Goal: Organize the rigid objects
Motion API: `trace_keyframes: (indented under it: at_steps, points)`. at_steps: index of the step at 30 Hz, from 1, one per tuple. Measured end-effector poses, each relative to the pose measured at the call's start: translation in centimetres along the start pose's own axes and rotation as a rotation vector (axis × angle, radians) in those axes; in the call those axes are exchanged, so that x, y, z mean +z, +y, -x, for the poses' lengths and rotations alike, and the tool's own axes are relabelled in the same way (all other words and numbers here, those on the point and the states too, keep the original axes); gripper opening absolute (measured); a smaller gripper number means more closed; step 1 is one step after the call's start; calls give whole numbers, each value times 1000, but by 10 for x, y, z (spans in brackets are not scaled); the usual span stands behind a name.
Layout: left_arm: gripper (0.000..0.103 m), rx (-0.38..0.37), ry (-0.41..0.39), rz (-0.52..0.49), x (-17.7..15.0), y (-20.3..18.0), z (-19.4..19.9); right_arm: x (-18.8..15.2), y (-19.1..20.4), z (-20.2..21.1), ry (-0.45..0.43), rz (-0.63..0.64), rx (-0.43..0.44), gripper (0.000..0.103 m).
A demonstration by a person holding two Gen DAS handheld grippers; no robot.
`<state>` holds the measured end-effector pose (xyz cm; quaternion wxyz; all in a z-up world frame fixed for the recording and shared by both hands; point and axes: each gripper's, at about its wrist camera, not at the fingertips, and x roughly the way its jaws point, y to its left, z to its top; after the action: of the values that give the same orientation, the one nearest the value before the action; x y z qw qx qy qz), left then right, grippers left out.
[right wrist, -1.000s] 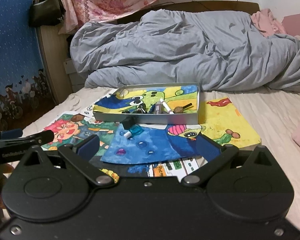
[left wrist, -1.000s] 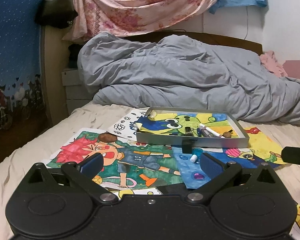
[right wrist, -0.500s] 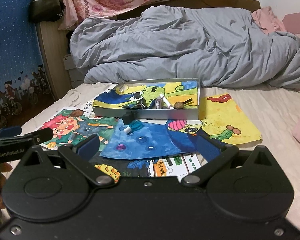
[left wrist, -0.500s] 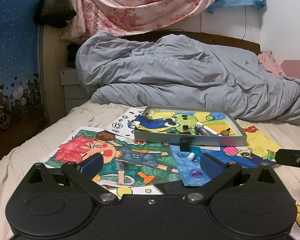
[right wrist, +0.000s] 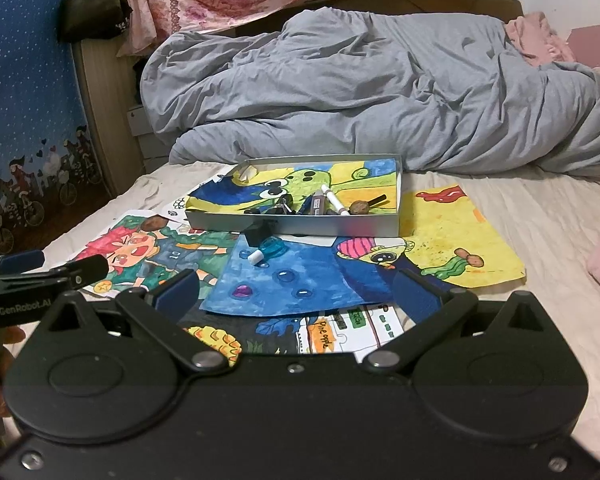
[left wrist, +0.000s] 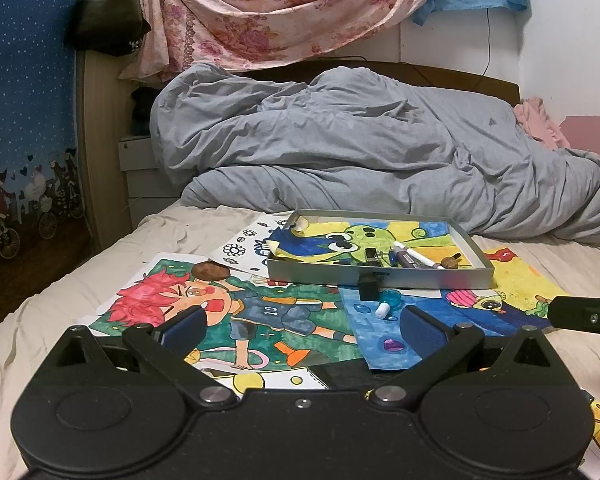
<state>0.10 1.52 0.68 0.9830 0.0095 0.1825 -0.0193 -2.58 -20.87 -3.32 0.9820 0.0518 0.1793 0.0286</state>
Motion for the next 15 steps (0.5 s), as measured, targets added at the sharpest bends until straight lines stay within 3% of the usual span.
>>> trace_keyframes:
  at_steps: [15]
  points:
    - [102, 0, -1, 0, 0, 0, 0, 0, 0, -1, 1, 0, 1, 103]
